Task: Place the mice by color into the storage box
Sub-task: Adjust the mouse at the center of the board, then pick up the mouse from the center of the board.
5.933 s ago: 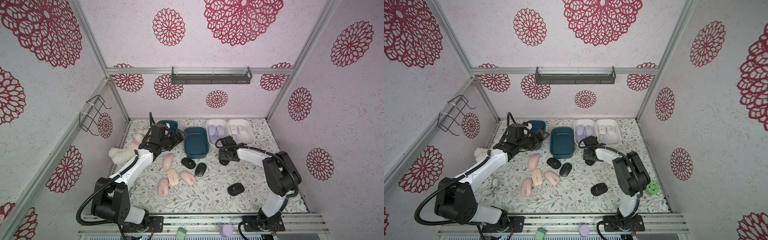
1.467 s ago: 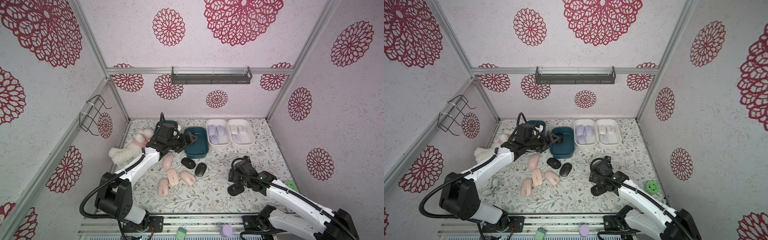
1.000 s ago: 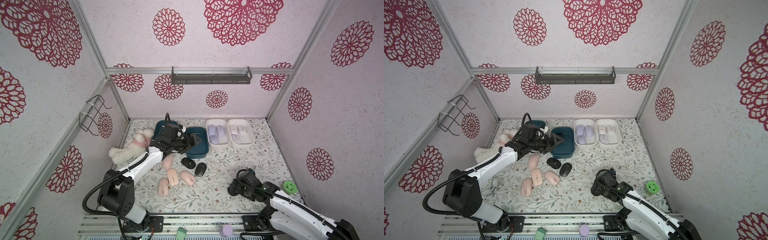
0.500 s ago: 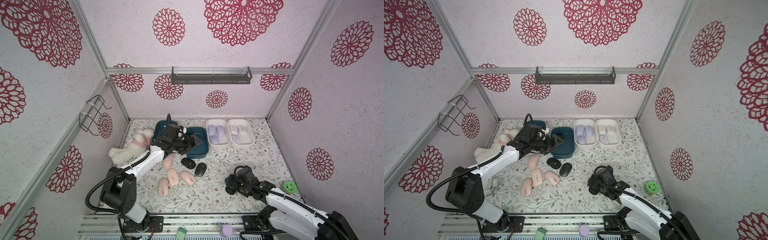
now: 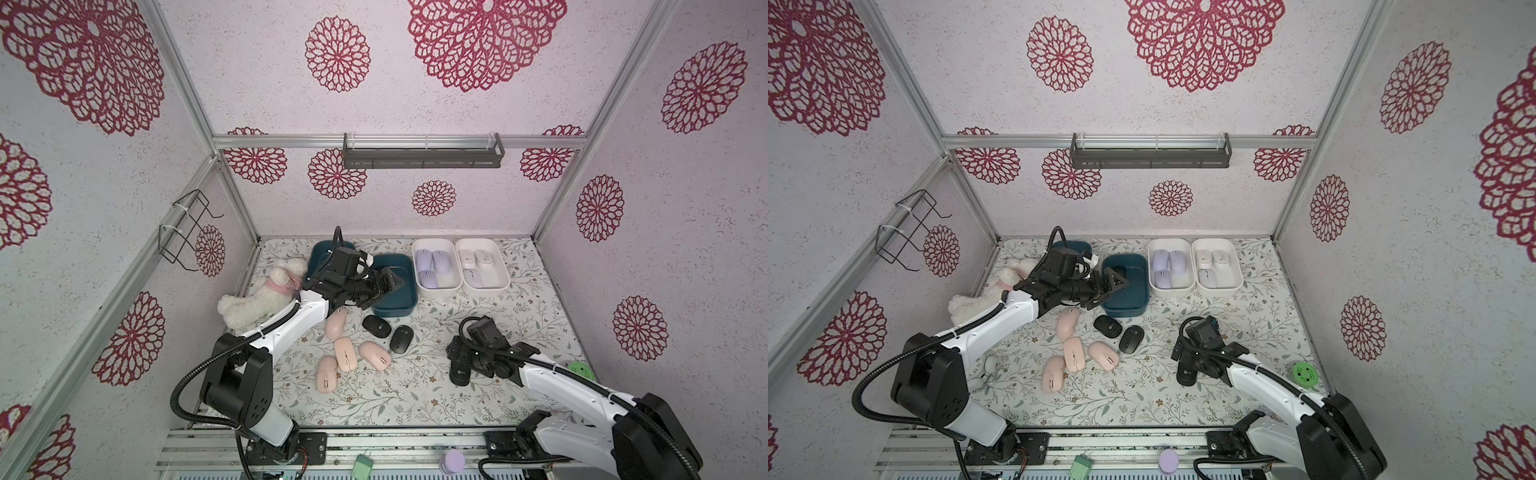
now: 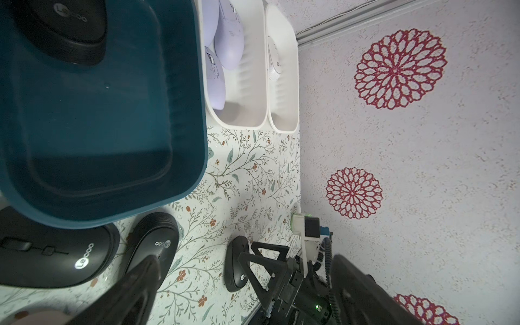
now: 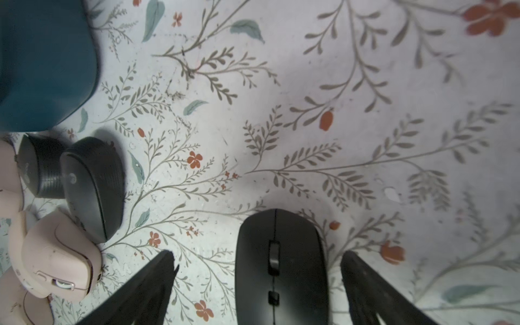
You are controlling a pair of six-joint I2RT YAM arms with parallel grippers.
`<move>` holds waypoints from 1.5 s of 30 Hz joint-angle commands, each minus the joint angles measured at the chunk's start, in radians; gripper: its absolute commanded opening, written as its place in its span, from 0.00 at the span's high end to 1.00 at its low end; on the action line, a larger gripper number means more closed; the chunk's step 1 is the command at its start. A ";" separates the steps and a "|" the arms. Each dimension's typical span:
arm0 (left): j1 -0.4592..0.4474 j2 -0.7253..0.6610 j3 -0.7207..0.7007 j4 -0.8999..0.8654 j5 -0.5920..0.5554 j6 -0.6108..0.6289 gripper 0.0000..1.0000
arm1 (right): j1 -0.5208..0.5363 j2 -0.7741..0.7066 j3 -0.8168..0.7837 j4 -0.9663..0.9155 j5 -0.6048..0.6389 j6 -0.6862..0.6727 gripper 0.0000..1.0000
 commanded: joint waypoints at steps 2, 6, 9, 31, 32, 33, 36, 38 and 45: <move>0.000 -0.006 0.018 0.015 0.027 0.000 0.03 | -0.005 -0.140 -0.030 -0.223 0.088 0.025 0.06; 0.000 -0.003 0.019 0.020 0.039 -0.003 0.03 | -0.006 -0.255 -0.079 -0.339 0.086 0.053 0.09; -0.001 0.003 0.018 0.025 0.045 -0.006 0.03 | -0.007 -0.316 -0.122 -0.368 0.090 0.084 0.09; -0.004 0.019 0.019 0.020 0.046 -0.015 0.03 | -0.007 -0.273 -0.239 -0.039 -0.079 0.140 0.06; -0.004 0.019 0.020 0.019 0.048 -0.015 0.03 | -0.007 -0.262 -0.236 -0.031 -0.080 0.135 0.06; -0.005 0.019 0.020 0.018 0.048 -0.015 0.03 | -0.006 -0.248 -0.232 -0.022 -0.080 0.130 0.06; -0.005 0.017 0.020 0.015 0.044 -0.014 0.03 | -0.007 -0.205 -0.214 0.007 -0.083 0.114 0.06; -0.004 0.018 0.021 0.014 0.043 -0.011 0.03 | -0.007 -0.175 -0.199 0.023 -0.088 0.094 0.06; -0.005 0.019 0.023 0.010 0.040 -0.009 0.03 | -0.007 -0.073 -0.125 0.046 -0.091 0.017 0.06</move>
